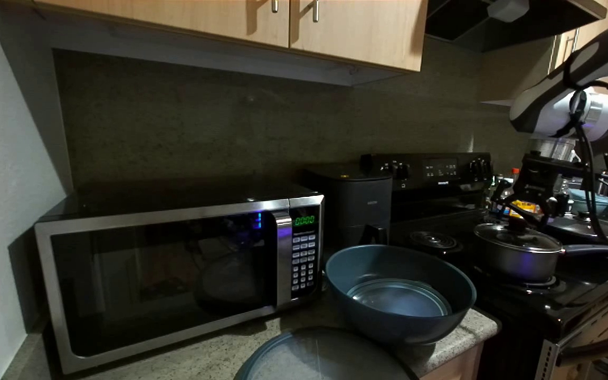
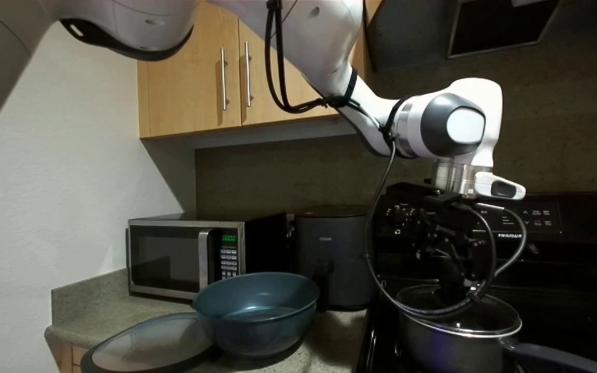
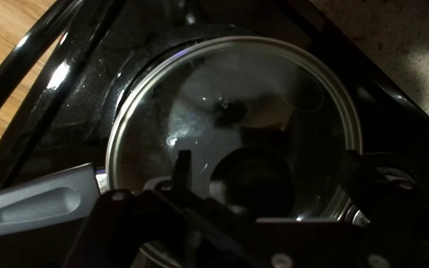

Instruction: Remove the lid from the bowl and put it on the pan

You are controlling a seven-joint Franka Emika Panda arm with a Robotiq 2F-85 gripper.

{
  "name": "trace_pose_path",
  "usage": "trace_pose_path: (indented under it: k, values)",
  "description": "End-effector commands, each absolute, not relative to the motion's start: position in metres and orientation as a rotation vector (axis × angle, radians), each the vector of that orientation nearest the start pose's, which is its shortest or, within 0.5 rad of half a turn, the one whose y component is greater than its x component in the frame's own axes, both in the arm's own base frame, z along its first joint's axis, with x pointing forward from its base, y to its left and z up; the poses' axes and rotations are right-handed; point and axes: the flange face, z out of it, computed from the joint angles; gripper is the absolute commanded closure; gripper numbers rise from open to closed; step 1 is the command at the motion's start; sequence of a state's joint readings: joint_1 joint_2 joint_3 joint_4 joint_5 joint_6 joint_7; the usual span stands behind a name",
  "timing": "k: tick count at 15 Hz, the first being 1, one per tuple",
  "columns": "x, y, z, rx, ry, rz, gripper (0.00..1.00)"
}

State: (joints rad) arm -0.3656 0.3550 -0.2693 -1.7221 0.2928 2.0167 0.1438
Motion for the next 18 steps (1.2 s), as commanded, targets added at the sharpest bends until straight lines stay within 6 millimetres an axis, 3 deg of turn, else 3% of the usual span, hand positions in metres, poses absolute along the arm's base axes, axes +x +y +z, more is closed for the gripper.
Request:
trace_pose_path:
  k: [1, 2, 13, 16, 17, 18]
  values:
    - [0.5348, -0.3567, 0.3801, -2.704, 1.265, -0.001, 0.25]
    - [0.5348, -0.3571, 0.3795, -2.706, 1.263, 0.000, 0.26]
    - [0.5318, -0.3595, 0.3768, -2.710, 1.256, 0.017, 0.97]
    - [0.5312, -0.3574, 0.3777, -2.734, 1.235, 0.002, 1.00]
    - [0.5295, -0.3594, 0.3782, -2.742, 1.231, 0.004, 0.72]
    - [0.5286, -0.3595, 0.3794, -2.748, 1.228, 0.009, 0.74]
